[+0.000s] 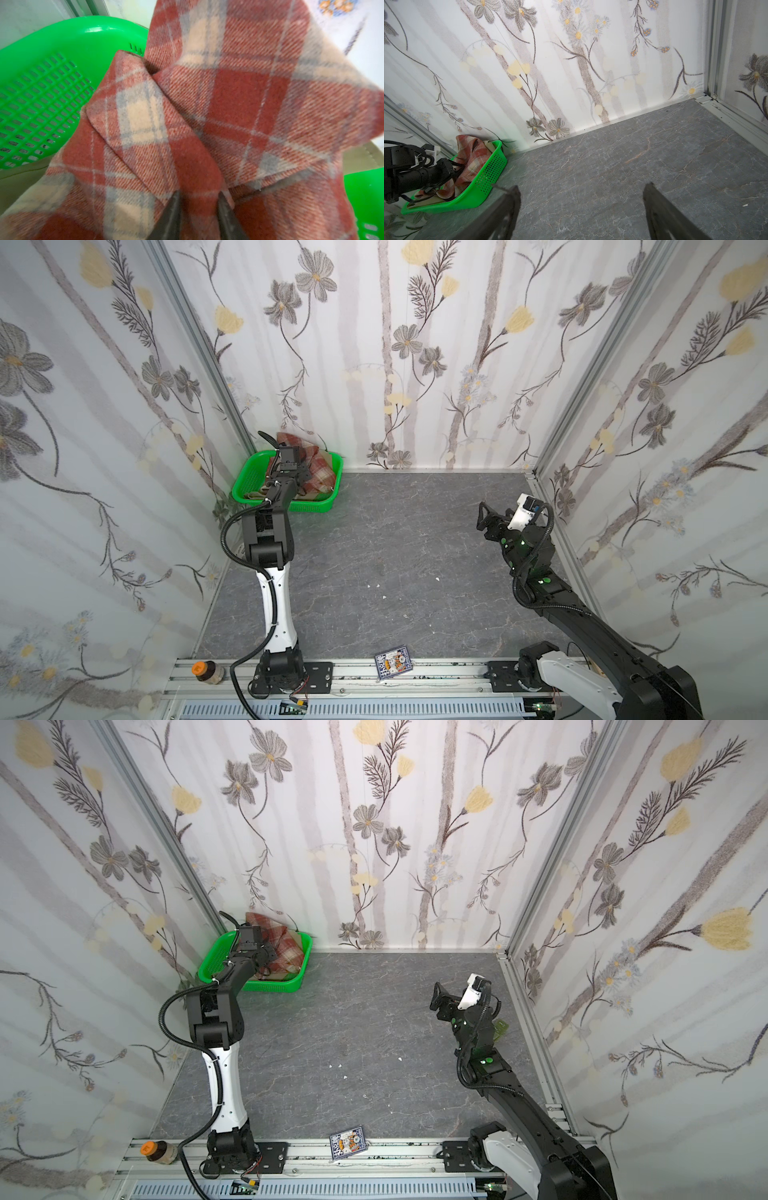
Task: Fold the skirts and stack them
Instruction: 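Reach the left gripper into the green basket and grasp the plaid skirt, then lift the plaid skirt with the left gripper and lay it on the table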
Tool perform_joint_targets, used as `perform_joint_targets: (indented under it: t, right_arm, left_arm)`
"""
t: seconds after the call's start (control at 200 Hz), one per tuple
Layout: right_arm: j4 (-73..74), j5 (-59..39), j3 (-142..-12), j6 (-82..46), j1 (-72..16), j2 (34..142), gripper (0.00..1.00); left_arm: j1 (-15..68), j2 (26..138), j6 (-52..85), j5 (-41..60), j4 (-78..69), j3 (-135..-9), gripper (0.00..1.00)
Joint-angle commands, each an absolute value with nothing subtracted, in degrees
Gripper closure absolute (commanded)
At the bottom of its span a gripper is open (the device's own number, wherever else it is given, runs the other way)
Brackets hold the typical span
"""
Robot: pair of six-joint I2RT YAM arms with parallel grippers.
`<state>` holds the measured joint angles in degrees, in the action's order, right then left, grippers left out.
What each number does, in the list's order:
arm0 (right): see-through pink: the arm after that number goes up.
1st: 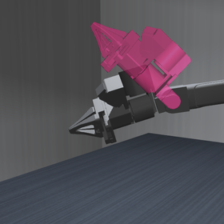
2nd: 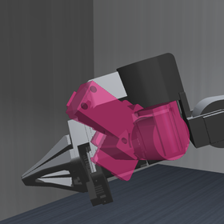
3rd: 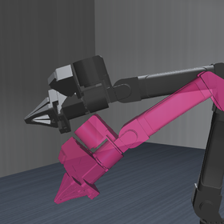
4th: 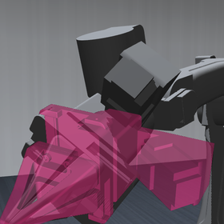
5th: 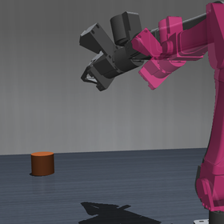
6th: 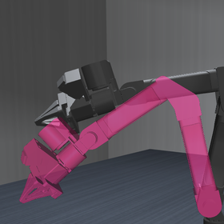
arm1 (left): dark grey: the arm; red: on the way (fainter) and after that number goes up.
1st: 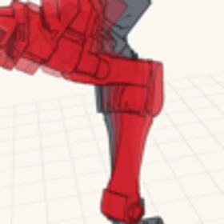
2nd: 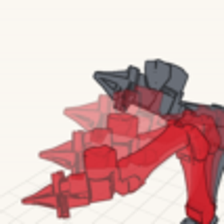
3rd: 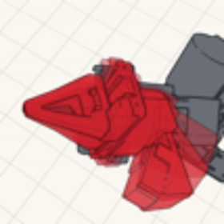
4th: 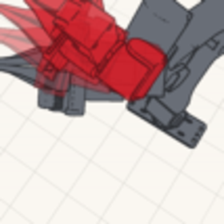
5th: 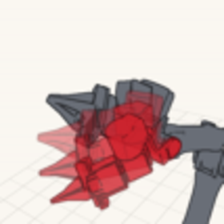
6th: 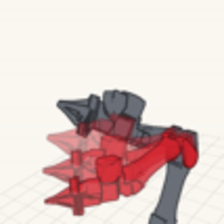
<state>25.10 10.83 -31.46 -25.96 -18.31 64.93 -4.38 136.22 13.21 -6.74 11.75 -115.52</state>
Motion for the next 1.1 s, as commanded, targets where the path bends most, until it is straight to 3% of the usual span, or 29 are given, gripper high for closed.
perform_joint_targets:
  t: [0.0, 0.335, 0.684, 1.094]
  right_arm:
    - [24.96, 11.07, -32.23, -27.05, -18.33, 64.54, 0.09]
    - [25.28, 9.83, -32.43, -27.86, -18.4, 63.63, 0.08]
    - [23.73, 7.61, -34.55, -26.3, -18.5, 60.63, 0.08]
    - [22.7, 5.03, -35.71, -23.45, -21.32, 59.08, 0.12]
  left_arm:
    - [-4.4, 134.83, 12.63, -7.39, 11.69, -115.92, 1.0]
    - [-4.4, 121.94, 14.4, -4.31, 11.69, -115.68, 1.0]
    - [-3.06, 107.74, 19.16, 6.86, 11.69, -117.42, 1.0]
    - [1.52, 100.67, 27.5, 20.91, 11.51, -137.02, 1.0]
